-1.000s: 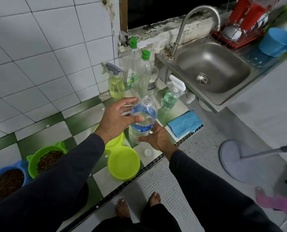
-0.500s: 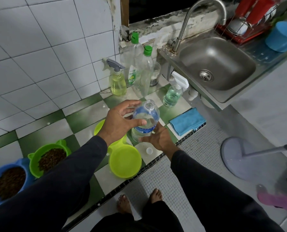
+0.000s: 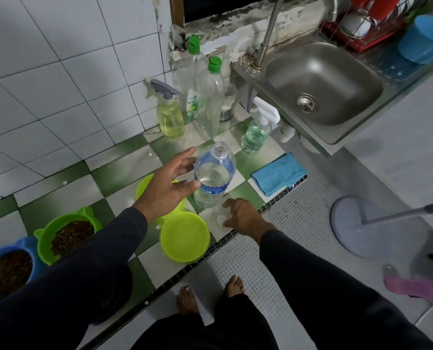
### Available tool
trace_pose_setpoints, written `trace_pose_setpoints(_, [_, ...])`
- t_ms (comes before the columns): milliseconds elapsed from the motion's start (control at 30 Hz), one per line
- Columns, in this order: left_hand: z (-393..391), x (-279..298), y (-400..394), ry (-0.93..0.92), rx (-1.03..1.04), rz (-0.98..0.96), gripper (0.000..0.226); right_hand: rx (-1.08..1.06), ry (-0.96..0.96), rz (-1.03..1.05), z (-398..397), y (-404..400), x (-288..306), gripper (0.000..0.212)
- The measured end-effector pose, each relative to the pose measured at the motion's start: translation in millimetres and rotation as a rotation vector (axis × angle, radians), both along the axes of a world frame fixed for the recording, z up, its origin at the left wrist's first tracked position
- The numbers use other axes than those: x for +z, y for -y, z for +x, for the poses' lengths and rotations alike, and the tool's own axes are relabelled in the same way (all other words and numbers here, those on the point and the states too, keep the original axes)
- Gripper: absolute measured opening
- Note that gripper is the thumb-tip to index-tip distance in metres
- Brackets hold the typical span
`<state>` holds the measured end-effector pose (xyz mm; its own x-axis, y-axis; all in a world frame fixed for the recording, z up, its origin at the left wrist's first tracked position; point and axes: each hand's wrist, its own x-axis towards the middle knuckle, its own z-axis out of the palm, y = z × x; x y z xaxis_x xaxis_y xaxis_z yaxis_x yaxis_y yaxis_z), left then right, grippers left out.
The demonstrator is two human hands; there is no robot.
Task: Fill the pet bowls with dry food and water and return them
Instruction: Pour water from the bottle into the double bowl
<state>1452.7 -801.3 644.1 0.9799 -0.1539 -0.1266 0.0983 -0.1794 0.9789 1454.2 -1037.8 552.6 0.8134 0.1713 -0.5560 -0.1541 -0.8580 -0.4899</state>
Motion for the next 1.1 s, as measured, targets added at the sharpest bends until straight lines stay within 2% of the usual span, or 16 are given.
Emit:
trace_pose_setpoints(67, [-1.4, -10.6, -0.2, -0.038, -0.022, 0.025, 0.079, 0.146, 0.044, -0.065, -9.7, -0.8, -11.3, 0.066])
trace_pose_setpoints(167, [0.9, -24.0, 4.7, -0.095, -0.074, 0.059, 0.086, 0.18, 0.111, -0.07, -19.0, -4.1, -23.0, 0.065])
trace_pose_setpoints(300, [5.3, -42.5, 11.2, -0.168, -0.086, 0.106, 0.091, 0.218, 0.177, -0.066, -21.5, -4.1, -26.9, 0.041])
trace_pose_setpoints(367, [7.5, -49.4, 14.4, -0.187, -0.079, 0.115, 0.09, 0.182, 0.208, -0.034, -22.9, -2.4, -26.2, 0.034])
trace_pose_setpoints(467, [11.3, -58.0, 18.3, -0.187, -0.083, 0.139, 0.088, 0.026, 0.297, 0.054, -25.8, 0.8, -18.8, 0.035])
trace_pose_setpoints(567, [13.8, -61.4, 21.8, -0.171, -0.059, 0.163, 0.086, -0.106, 0.397, 0.129, -27.5, 1.8, 7.4, 0.035])
trace_pose_setpoints(767, [15.1, -65.7, 23.4, -0.16, -0.026, 0.15, 0.079, -0.242, 0.604, 0.342, -24.6, 2.6, 89.5, 0.027])
trace_pose_setpoints(933, [14.3, -64.8, 24.5, -0.145, -0.01, 0.13, 0.077, -0.25, 0.739, 0.535, -11.9, -10.1, 162.1, 0.027])
trace_pose_setpoints(1100, [13.2, -63.1, 23.5, -0.156, -0.015, 0.126, 0.078, -0.178, 0.848, 0.509, 9.2, -28.1, 200.6, 0.027])
